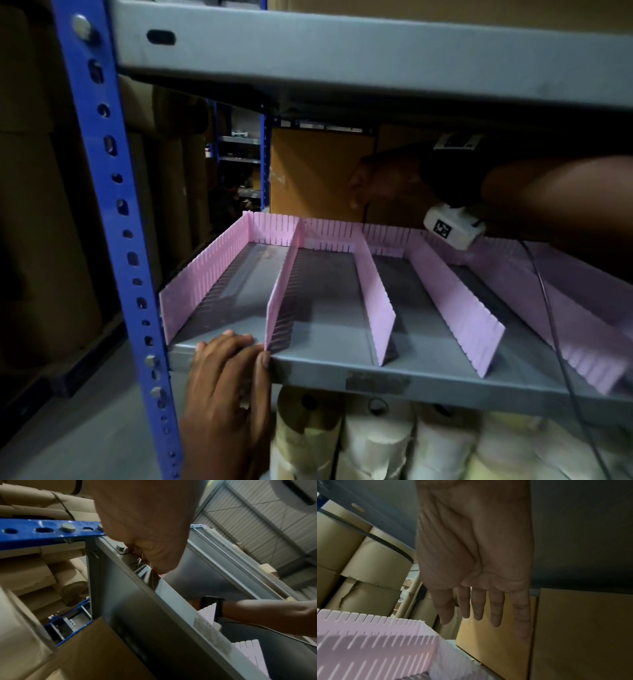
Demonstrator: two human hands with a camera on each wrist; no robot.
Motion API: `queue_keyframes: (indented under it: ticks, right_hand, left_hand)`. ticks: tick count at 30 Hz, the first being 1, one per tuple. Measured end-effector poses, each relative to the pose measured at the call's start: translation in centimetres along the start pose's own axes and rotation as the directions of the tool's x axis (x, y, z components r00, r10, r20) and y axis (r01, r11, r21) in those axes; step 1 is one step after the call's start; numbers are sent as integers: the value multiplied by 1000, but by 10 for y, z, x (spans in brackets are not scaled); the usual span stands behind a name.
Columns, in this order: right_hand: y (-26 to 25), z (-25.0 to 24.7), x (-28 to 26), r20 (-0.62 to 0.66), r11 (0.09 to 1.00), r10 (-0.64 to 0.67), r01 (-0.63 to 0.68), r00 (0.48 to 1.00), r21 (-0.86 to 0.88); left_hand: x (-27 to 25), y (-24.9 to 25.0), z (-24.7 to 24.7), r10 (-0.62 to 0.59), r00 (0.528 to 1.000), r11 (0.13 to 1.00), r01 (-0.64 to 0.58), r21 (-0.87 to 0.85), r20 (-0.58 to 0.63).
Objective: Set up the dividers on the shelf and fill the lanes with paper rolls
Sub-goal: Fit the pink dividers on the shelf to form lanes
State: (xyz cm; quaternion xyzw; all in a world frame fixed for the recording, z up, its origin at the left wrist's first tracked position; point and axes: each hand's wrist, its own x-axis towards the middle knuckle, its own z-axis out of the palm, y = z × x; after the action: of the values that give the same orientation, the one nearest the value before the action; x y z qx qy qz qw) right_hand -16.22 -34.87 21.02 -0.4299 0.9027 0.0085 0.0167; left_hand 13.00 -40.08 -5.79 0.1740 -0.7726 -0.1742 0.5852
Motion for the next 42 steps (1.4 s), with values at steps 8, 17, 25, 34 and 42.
queue_keyframes:
  ticks: [8, 17, 25, 34, 42]
  right_hand:
    - [34, 25, -8, 103, 1000, 23, -21, 994, -23]
    - [45, 57, 1, 138, 971, -124, 148, 983, -187]
    - [51, 58, -7, 81, 961, -172, 185, 982, -206]
    - [49, 55, -8, 92, 942, -149, 170, 984, -290]
    - [44, 50, -12, 108, 957, -134, 157, 985, -242]
  left_hand:
    - [-4, 26, -7, -41, 996, 995, 48, 84, -77]
    - [-24, 106, 40, 24, 999, 1000, -25, 5, 35]
    - [-23, 113, 56, -94, 995, 995, 94, -12, 16]
    - [-24, 106, 62, -63, 998, 996, 62, -59, -22]
    - [-25, 106, 61, -60, 998, 997, 60, -47, 3]
